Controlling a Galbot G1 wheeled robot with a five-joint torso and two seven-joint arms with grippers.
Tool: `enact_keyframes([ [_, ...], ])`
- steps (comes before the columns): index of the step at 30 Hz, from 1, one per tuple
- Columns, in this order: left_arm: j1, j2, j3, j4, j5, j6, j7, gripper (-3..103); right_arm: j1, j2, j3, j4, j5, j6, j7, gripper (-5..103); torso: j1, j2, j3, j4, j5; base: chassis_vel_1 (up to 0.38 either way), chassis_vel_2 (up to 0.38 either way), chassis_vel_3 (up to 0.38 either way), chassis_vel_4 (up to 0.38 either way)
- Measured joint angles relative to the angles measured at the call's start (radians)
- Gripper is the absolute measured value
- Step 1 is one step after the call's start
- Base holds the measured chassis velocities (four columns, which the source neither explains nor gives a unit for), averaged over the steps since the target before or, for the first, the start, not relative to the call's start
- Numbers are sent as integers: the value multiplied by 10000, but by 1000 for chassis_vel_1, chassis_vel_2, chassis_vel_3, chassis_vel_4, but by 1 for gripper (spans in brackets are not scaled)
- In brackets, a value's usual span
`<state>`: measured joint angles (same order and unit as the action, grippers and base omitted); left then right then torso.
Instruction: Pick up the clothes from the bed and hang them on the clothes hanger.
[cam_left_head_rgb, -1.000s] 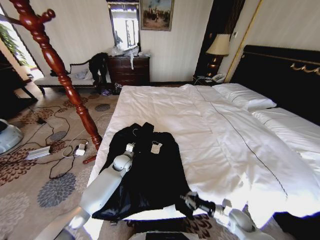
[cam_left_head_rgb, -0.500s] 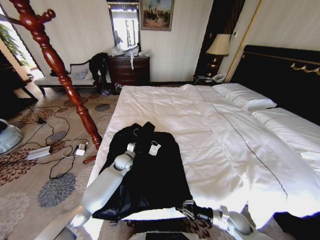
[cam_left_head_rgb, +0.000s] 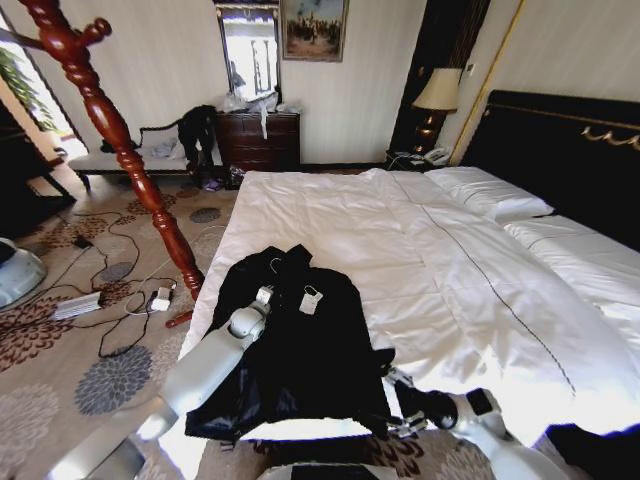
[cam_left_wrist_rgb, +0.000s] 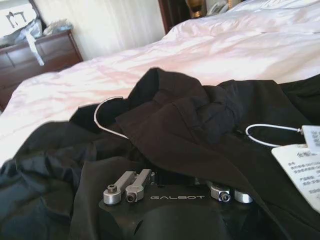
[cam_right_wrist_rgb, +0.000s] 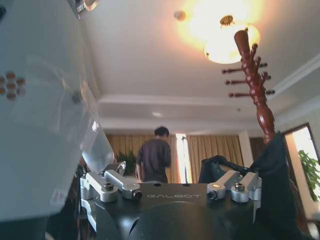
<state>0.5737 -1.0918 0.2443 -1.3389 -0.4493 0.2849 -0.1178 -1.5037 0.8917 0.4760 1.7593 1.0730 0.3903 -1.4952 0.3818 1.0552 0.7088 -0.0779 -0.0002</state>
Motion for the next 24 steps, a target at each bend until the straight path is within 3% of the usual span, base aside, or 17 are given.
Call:
enact_keyframes([
  [3,-190,87,178,69,95,-222,179,28,134,300,517,-594,-1889,631,333,99,0,0,0,1,2,0,0,0,0],
  [4,-295,141,285,140,229,-330,306,28,163,449,863,-917,-3186,976,416,99,1,-1,1,2,5,0,0,0,0],
  [13,-573,21,324,676,451,-511,464,28,-101,404,1599,-1000,-4740,1511,-146,100,1,-1,1,0,2,0,0,0,0],
  [17,-581,-29,313,682,455,-511,460,28,-179,178,2036,-918,-4564,1484,-436,100,0,-1,1,1,3,0,0,0,0],
  [20,-580,-63,279,690,483,-506,461,28,-424,15,2167,-634,-3274,1151,-128,100,0,-1,1,0,0,0,0,0,0],
  [22,-589,-96,260,781,553,-505,487,28,-550,-34,1996,-434,-2271,998,982,100,0,-1,0,-3,-1,0,0,0,0],
  [23,-648,-164,256,970,714,-543,549,28,-517,16,1737,-296,-1660,990,2551,100,-1,0,0,-3,0,0,0,0,0],
  [24,-716,-214,275,1120,846,-598,590,28,-414,92,1582,-258,-1496,1005,3443,100,0,0,0,-1,1,0,0,0,0],
])
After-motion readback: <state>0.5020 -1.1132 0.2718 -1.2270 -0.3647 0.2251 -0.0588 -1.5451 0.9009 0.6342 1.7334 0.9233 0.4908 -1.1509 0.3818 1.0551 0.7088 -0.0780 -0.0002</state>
